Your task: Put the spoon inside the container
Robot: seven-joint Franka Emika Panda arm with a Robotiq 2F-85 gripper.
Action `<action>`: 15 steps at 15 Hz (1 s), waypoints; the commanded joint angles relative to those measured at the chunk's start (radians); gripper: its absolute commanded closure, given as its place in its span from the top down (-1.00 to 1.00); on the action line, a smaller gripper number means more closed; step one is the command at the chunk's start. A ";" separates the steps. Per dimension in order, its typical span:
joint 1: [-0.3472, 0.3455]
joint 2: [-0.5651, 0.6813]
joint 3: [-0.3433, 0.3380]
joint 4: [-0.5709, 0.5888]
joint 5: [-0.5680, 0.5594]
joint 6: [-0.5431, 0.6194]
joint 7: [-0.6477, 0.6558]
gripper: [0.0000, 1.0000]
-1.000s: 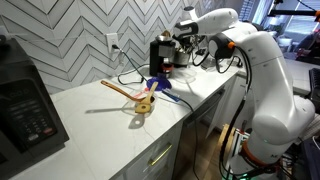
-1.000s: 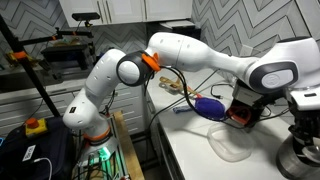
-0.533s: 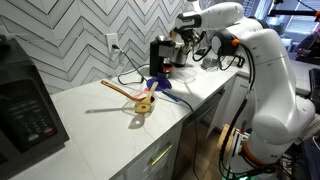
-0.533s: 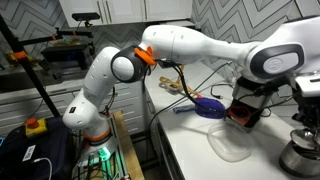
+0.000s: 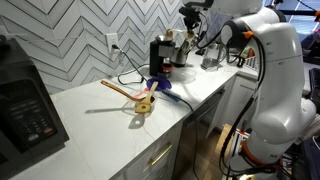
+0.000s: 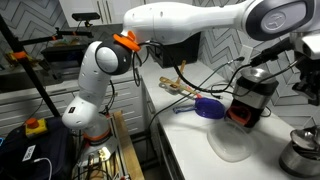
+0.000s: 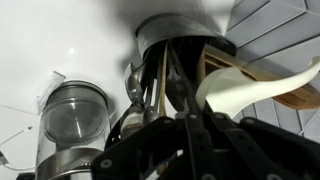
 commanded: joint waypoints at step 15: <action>-0.203 -0.110 0.029 -0.003 0.035 -0.275 -1.029 -0.97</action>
